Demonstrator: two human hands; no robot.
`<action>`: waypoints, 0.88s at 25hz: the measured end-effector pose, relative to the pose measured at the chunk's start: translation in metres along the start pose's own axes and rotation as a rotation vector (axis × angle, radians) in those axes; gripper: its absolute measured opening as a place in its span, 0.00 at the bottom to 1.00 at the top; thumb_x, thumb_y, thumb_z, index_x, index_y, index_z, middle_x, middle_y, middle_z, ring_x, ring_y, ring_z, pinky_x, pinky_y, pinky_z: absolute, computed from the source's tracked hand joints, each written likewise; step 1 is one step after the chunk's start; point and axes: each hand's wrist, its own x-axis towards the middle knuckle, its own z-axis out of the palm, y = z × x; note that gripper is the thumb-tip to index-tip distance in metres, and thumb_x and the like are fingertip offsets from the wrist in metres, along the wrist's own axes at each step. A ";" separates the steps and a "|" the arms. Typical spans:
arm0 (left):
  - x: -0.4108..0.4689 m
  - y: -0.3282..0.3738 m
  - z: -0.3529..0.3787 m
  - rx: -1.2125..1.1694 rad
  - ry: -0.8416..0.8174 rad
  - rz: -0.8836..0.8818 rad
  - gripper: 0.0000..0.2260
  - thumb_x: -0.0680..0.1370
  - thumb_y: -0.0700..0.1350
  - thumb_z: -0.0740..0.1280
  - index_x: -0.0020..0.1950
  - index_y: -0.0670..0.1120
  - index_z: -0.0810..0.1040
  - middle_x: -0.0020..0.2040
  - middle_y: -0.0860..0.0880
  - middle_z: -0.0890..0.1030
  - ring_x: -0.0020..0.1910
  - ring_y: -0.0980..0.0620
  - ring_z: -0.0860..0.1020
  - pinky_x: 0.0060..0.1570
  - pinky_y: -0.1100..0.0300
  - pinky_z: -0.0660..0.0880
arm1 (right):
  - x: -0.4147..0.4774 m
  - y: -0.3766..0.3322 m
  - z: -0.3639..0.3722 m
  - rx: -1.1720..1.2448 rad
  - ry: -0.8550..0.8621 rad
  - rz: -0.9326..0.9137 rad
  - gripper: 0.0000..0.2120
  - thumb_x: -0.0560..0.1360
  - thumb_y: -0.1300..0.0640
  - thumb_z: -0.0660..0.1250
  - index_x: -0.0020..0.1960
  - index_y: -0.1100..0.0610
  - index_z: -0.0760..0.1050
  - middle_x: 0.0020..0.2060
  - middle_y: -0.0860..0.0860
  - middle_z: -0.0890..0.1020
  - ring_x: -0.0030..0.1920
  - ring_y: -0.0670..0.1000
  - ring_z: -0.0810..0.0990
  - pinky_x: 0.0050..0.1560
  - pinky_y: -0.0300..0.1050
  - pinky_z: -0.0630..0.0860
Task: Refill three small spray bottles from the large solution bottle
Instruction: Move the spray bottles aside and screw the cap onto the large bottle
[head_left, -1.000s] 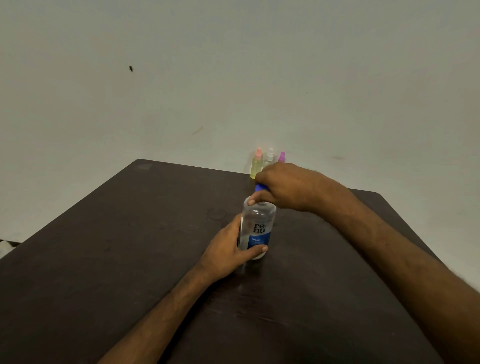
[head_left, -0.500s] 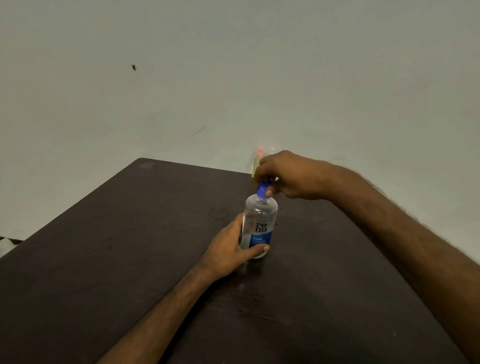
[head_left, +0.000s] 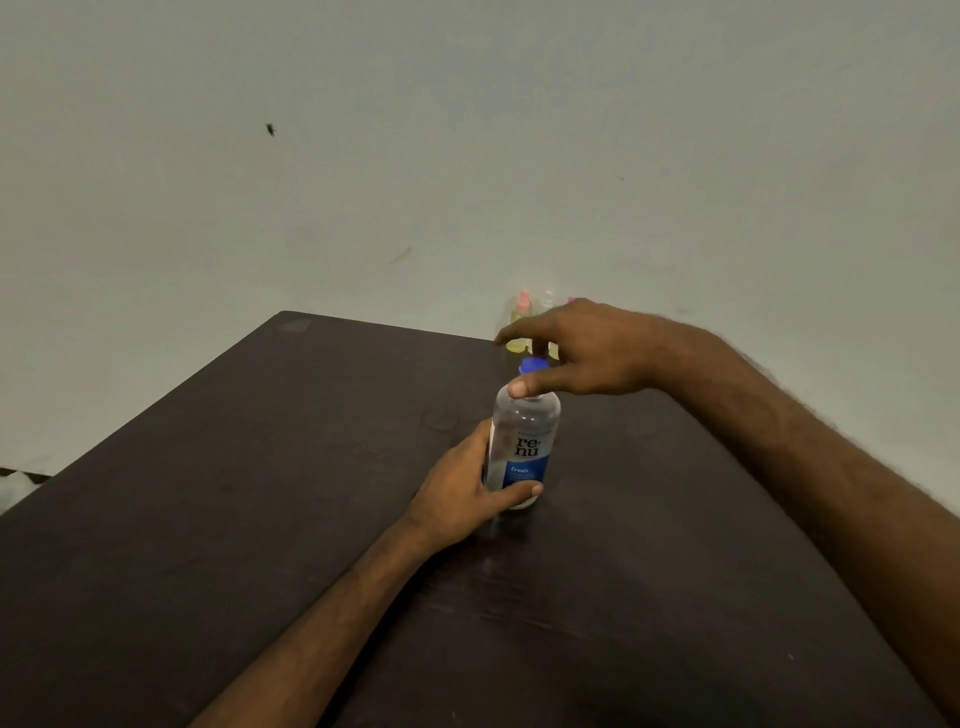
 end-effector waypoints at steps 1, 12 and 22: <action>0.001 0.000 0.000 -0.002 -0.003 -0.002 0.34 0.73 0.57 0.74 0.74 0.54 0.64 0.68 0.55 0.76 0.65 0.57 0.76 0.65 0.52 0.77 | -0.002 0.001 -0.006 0.045 0.011 -0.056 0.22 0.75 0.39 0.66 0.67 0.45 0.73 0.54 0.46 0.81 0.49 0.44 0.78 0.53 0.44 0.76; 0.002 0.000 0.000 0.006 0.000 -0.009 0.33 0.73 0.56 0.75 0.74 0.55 0.64 0.67 0.57 0.76 0.61 0.61 0.76 0.61 0.63 0.75 | 0.006 -0.006 0.006 -0.245 0.104 -0.091 0.10 0.79 0.54 0.66 0.57 0.58 0.78 0.52 0.52 0.79 0.48 0.48 0.74 0.49 0.43 0.72; 0.000 0.001 0.000 0.010 -0.003 -0.021 0.34 0.72 0.58 0.75 0.74 0.53 0.65 0.67 0.55 0.77 0.63 0.58 0.77 0.63 0.53 0.77 | 0.005 -0.020 0.020 -0.261 0.085 0.144 0.33 0.80 0.35 0.46 0.45 0.60 0.76 0.34 0.50 0.74 0.39 0.50 0.76 0.42 0.45 0.70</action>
